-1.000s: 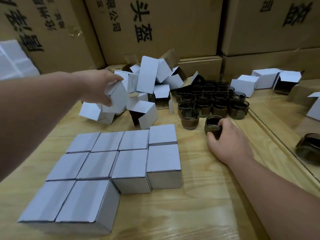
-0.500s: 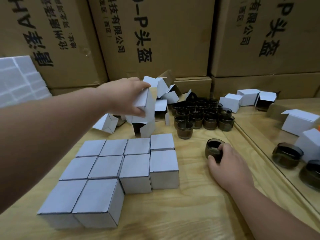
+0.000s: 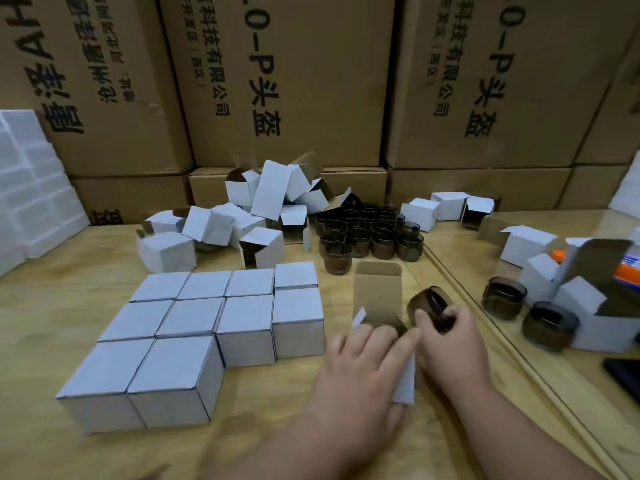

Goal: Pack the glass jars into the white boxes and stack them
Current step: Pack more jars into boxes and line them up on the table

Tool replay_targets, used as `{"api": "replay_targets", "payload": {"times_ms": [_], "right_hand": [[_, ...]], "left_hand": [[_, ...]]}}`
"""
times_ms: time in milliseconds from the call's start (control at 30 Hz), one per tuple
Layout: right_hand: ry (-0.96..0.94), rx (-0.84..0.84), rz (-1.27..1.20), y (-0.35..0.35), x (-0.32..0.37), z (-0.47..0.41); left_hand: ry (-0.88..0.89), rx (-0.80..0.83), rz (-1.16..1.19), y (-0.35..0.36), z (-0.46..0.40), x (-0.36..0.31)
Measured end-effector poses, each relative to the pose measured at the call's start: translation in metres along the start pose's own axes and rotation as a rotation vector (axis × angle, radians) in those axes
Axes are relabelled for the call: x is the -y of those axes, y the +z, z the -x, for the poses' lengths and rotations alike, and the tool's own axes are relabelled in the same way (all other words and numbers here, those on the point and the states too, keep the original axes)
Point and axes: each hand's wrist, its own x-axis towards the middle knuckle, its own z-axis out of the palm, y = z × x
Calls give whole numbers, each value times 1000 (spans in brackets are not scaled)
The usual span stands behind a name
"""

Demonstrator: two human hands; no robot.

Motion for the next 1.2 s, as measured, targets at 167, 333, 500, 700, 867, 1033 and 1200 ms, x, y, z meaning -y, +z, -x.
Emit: {"api": "replay_targets", "payload": {"times_ms": [167, 333, 500, 700, 867, 1033, 1200], "right_hand": [[15, -85, -225, -4, -2, -2], [-56, -40, -241, -2, -4, 3], [-102, -65, -299, -4, -2, 8], [-176, -129, -491, -7, 4, 20], [-330, -145, -501, -6, 11, 34], [-535, -222, -532, -8, 19, 45], [-884, -158, -463, -10, 25, 57]], "left_hand": [[-163, -84, 111, 23, 14, -29], [-279, -79, 139, 23, 16, -32], [-333, -79, 135, 22, 14, -34], [-316, -87, 154, 28, 14, -32], [-317, -66, 164, 30, 12, -31], [-324, -38, 164, 31, 11, -31], [-315, -6, 208, 37, 11, -28]]}}
